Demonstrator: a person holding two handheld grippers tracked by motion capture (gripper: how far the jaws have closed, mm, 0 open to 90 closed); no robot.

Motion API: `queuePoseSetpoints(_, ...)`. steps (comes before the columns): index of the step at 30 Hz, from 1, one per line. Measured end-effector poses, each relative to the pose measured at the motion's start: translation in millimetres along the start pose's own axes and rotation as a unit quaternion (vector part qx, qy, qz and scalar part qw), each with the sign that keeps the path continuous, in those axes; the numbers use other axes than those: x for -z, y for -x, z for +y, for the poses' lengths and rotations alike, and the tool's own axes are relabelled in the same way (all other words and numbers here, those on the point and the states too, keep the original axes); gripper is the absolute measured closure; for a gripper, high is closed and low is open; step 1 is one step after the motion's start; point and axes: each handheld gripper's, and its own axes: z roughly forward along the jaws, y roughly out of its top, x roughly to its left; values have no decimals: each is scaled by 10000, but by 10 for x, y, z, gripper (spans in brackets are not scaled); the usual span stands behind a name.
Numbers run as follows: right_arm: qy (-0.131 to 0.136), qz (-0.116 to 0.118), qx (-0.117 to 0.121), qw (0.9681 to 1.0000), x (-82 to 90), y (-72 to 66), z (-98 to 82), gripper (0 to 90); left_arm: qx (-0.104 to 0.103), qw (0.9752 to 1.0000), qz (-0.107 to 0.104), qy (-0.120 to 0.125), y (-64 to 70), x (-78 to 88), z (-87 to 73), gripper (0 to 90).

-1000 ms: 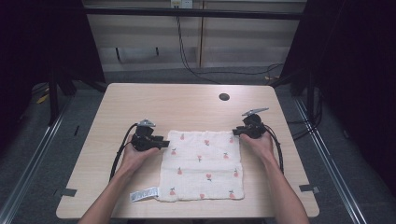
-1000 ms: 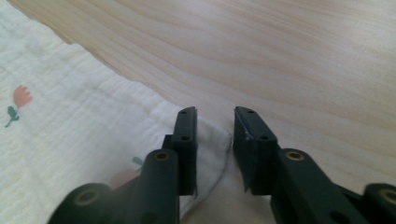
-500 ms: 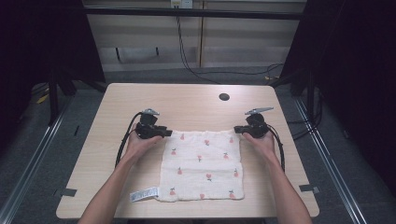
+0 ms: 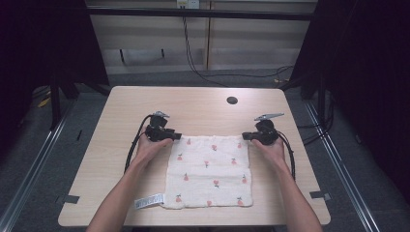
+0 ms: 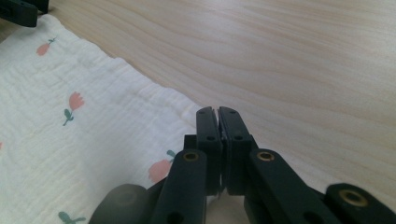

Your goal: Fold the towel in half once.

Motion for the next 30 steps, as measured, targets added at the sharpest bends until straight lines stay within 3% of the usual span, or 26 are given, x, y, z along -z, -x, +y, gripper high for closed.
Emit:
queuePoseSetpoints(4,18,80,-28,10000,11,4,6,883,-75,10000,33,-30,31,-3,-4,635)
queuePoseSetpoints(7,97,145,-55,9998,30,-19,15,885,-42,9999,-160,33,32,-20,-23,695)
queuePoseSetpoints(8,63,157,-8,9999,35,-40,23,886,-59,9998,-172,51,44,-31,-24,769)
queuePoseSetpoints(10,65,165,-16,9998,41,-41,26,886,-209,9995,-234,-81,58,-38,-10,802)
queuePoseSetpoints(11,105,214,-41,9997,52,-34,31,887,-180,9995,-228,-83,86,-41,-8,854)
queuePoseSetpoints(13,128,233,-51,9996,66,-29,36,887,-273,9992,-249,-147,111,-9,4,861)
queuePoseSetpoints(20,238,277,-83,9993,112,-10,38,888,-282,9985,-453,77,131,171,52,865)
queuePoseSetpoints(25,559,410,-170,9975,244,-13,93,890,-279,9973,-583,335,166,312,85,865)
queuePoseSetpoints(30,725,474,-87,9962,349,-45,184,890,-369,9952,-653,630,214,474,169,865)
